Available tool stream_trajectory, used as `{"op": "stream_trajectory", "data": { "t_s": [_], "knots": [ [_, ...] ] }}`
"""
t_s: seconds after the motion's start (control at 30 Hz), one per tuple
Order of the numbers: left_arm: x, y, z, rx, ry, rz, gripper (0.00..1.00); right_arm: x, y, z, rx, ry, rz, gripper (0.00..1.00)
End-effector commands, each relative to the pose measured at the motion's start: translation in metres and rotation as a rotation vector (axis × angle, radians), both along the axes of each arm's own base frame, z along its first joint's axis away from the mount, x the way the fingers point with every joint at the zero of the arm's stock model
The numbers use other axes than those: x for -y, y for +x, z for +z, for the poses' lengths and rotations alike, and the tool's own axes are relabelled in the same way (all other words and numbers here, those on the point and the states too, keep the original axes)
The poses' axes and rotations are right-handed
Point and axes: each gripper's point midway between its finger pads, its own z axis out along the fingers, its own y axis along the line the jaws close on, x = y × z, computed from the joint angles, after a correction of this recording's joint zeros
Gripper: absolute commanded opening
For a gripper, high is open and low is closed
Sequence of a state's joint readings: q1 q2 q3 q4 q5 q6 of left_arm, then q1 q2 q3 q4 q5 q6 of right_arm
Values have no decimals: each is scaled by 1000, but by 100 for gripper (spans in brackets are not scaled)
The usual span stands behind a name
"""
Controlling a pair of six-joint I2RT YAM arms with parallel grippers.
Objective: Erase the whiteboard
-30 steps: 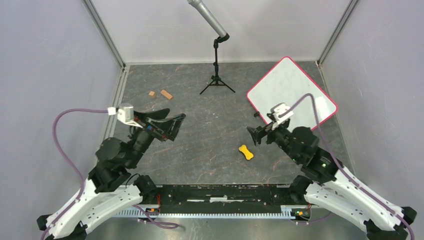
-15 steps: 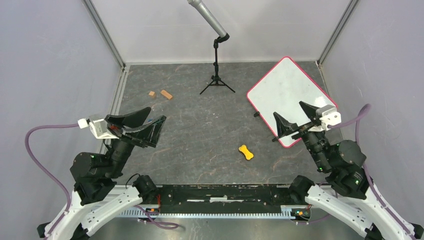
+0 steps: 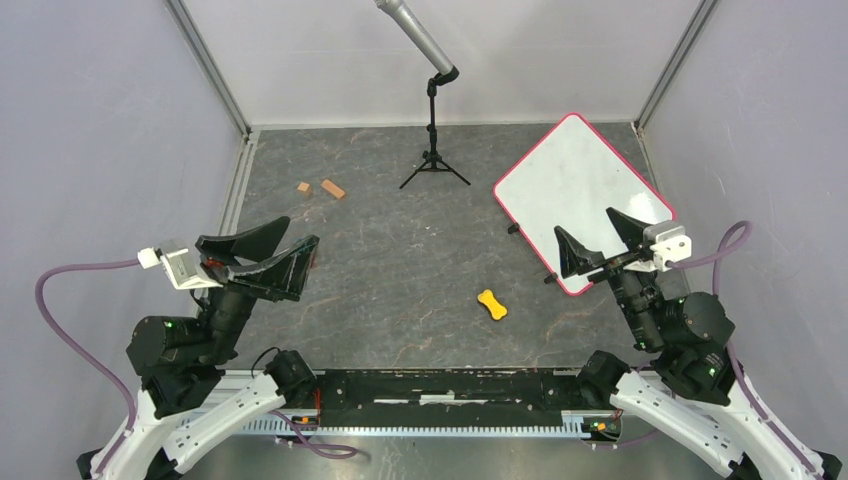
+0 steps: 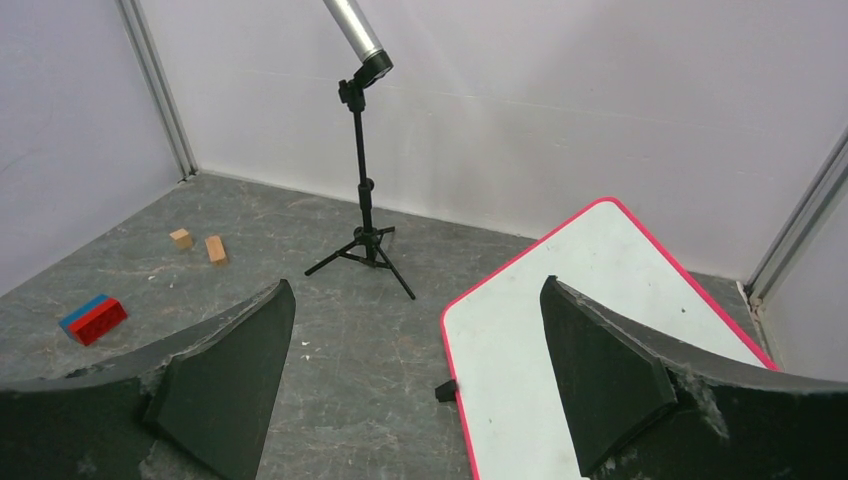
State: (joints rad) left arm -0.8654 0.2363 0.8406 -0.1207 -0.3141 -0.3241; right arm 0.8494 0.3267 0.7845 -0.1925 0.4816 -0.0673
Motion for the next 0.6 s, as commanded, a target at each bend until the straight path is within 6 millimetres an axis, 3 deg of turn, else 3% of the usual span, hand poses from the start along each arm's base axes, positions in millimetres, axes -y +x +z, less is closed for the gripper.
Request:
{"op": "stream_trajectory", "data": {
  "t_s": [0.0, 0.57],
  "knots": [
    [-10, -2, 12, 57, 6, 43, 100, 0, 1, 3, 17, 45, -3, 98],
    [-11, -2, 11, 57, 14, 50, 100, -1, 1, 5, 16, 71, -3, 98]
  ]
}}
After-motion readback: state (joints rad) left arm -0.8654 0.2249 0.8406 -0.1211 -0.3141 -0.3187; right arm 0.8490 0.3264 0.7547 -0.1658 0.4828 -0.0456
